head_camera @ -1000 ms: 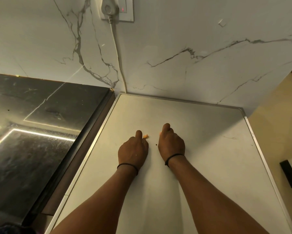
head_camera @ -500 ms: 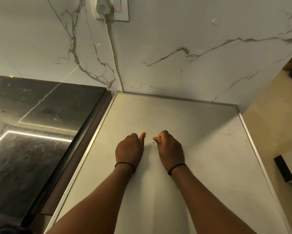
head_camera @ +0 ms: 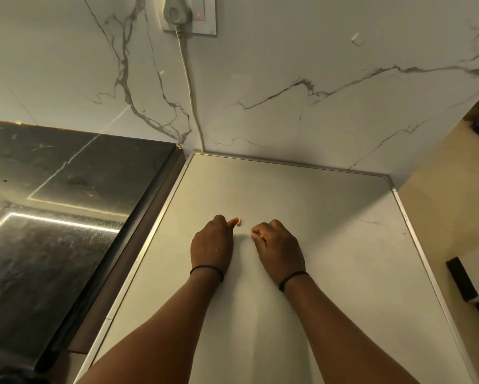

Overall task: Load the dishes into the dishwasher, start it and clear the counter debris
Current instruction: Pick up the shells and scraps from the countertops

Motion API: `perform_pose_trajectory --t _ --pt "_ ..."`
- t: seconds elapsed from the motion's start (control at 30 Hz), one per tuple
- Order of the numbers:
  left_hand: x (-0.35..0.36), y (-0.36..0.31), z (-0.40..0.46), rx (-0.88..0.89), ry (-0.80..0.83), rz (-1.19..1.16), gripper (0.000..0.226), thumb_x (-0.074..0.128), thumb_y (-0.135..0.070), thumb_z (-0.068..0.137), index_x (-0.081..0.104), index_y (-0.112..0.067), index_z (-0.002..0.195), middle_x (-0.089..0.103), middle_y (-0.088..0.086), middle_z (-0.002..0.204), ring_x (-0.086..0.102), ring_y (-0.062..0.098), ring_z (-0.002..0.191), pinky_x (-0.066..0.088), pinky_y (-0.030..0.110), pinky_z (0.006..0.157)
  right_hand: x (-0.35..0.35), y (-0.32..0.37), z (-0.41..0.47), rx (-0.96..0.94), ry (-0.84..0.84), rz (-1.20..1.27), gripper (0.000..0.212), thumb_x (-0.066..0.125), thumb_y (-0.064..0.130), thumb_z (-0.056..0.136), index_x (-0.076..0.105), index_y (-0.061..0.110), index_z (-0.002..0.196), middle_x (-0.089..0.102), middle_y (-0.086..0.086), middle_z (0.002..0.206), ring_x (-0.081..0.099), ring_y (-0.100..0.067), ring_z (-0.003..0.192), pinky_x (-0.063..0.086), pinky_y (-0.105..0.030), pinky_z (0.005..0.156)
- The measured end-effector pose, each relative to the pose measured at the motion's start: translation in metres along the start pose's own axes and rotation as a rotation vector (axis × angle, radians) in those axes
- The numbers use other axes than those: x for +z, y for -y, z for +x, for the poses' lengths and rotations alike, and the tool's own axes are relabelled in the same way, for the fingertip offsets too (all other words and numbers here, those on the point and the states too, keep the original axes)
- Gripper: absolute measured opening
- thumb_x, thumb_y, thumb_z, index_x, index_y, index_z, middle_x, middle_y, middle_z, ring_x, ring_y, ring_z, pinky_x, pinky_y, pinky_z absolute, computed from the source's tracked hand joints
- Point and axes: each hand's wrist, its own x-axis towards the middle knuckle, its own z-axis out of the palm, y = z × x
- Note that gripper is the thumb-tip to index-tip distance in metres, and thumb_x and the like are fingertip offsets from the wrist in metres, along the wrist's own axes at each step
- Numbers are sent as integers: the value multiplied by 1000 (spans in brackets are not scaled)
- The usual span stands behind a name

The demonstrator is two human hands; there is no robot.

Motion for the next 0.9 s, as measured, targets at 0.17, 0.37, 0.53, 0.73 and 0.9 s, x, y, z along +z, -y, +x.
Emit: perform_pose_trajectory --t 0.17,0.37,0.53,0.73,0.9 --pt "1 -1 1 23 39 81 37 32 -50 100 45 -18 86 55 2 79 46 22 61 35 29 56 2 2 0 7 1 19 17 59 28 93 62 12 86 57 -4 84 56 -20 68 48 -28 60" --pt "3 0 0 70 86 144 48 33 -51 100 61 -13 89 62 5 93 61 28 78 37 30 59 1 7 5 192 -95 110 16 48 20 97 54 11 85 58 -5 83 52 -23 71 34 -25 63" --pt "-1 -7 1 35 75 125 55 28 -57 99 60 -12 93 64 6 94 62 28 79 38 31 59 -10 15 24 587 -142 631 36 46 24 99 57 9 68 60 -4 63 50 -17 55 40 -28 51" --pt "-4 -7 1 44 45 118 46 31 -60 96 51 -19 87 60 2 87 55 22 67 39 29 56 -16 24 44 796 48 1116 18 53 19 92 64 9 81 58 -2 68 44 -9 51 33 -19 41" --pt "3 -6 -2 88 81 145 44 36 -59 94 53 -19 85 59 2 88 59 26 73 38 30 58 5 21 42 464 -45 499 16 65 29 88 74 16 86 67 4 80 57 -7 70 46 -18 65"
